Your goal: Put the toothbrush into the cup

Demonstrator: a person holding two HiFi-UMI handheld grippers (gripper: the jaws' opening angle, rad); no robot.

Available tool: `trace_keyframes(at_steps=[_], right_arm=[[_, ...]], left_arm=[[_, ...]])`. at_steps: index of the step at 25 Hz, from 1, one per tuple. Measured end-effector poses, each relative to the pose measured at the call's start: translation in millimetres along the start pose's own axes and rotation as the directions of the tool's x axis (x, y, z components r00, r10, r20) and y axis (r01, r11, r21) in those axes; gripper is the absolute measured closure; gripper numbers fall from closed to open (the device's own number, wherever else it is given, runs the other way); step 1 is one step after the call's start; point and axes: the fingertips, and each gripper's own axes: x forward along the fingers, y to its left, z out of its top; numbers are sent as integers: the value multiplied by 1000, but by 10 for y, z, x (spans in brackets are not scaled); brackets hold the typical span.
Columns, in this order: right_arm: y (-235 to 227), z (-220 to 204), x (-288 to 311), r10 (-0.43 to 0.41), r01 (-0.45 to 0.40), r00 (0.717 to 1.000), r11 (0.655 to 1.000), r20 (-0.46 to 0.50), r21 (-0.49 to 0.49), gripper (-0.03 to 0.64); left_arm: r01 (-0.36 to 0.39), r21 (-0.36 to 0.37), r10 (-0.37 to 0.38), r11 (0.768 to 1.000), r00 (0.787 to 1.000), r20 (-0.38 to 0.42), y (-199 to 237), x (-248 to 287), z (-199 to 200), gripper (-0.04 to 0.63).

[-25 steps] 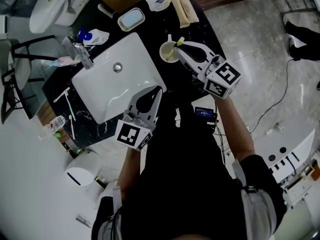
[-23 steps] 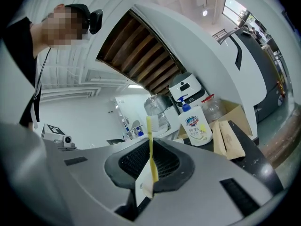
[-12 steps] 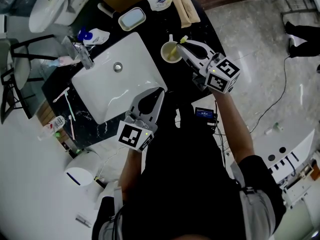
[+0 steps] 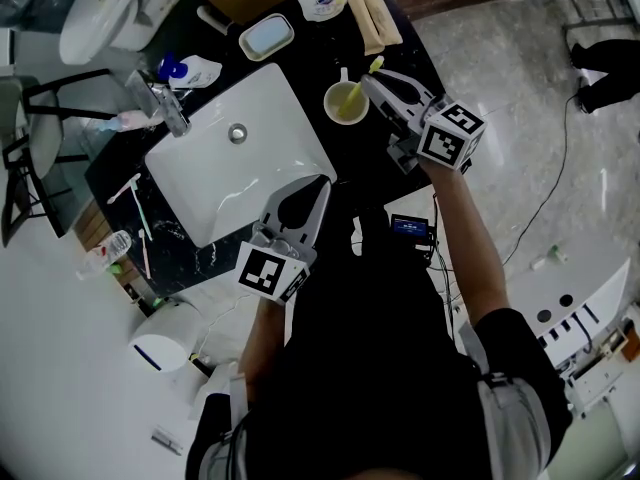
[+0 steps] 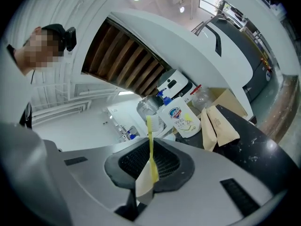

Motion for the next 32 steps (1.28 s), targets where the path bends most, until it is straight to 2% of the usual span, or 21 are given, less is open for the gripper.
trace_keyframes(at_steps=[12,18,23,29,32], right_arm=[[-97,15,3,-11,11,1000,999,12,52,586],[-51,42,-4,-21,21,1000,1000,17,9,586],[-25,14,11,-40,40,999,998,-10,-40,510],[-58,-3,-47,-58,58,998,998,5,-26,508],[-37,20,-111,-61,61,998,998,27,-13,508]], left_arm=[[-9,-16,9,1000,1000,16,-12,-27,53,583],[-10,-3,10,1000,1000,20,-28,-60,48,583],[-11,13,11,1000,1000,20,-28,-88,25,583],[-14,-7,14,1000,999,29,-63,-95,55,583],[-13,16,13,1000,999,35,-62,-129,33,583]])
